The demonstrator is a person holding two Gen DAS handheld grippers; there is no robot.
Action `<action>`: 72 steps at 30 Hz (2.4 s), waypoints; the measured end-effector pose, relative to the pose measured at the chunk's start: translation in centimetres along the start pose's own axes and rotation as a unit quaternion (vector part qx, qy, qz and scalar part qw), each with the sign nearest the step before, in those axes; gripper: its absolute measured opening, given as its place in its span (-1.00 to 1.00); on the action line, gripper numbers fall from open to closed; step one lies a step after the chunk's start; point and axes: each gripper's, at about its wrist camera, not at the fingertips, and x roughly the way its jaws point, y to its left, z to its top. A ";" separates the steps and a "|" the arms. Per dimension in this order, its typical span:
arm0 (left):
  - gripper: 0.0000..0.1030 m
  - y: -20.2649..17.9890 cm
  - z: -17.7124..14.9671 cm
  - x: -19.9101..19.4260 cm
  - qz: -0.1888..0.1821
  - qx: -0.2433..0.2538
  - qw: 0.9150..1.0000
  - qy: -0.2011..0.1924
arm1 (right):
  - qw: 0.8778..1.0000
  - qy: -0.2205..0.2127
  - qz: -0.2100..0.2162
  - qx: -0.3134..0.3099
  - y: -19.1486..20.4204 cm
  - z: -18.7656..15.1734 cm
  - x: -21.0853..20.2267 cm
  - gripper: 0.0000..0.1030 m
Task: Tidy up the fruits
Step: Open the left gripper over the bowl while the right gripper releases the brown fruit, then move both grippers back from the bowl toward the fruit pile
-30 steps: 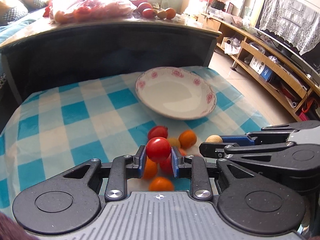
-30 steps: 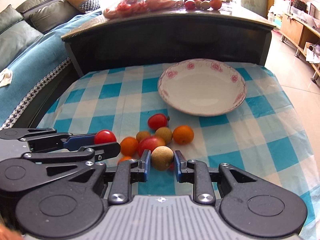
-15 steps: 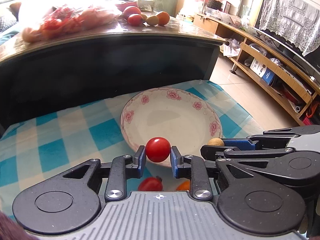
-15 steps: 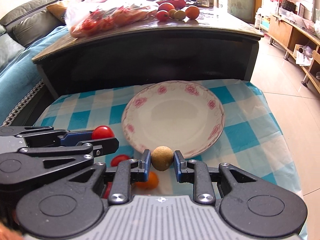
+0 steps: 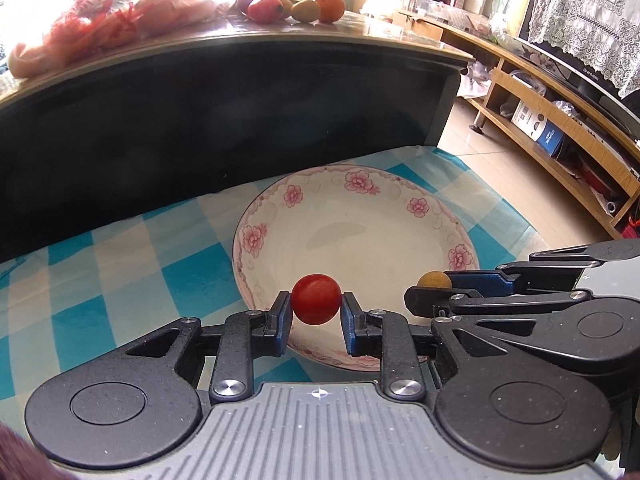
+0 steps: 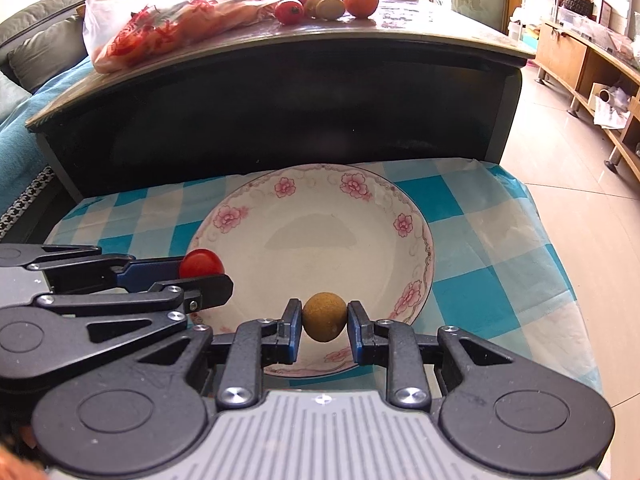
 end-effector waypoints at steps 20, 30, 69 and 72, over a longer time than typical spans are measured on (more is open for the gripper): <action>-0.24 0.4 0.2 0.1 0.008 -0.003 1.000 -0.002 | 1.000 0.005 0.006 0.002 -0.1 0.0 1.0 -0.43; -0.12 0.5 0.3 -1.2 0.007 -0.007 1.000 -0.013 | 1.000 -0.017 0.008 0.014 -0.2 0.6 -0.3 -0.43; -0.04 0.7 -8.4 -6.9 0.000 -0.045 0.998 0.053 | 0.999 0.018 0.039 -0.008 3.2 -5.8 -5.4 -0.42; -0.04 0.4 -9.1 -6.5 0.003 -0.049 0.997 0.062 | 0.999 0.025 0.040 -0.011 3.3 -6.3 -5.4 -0.41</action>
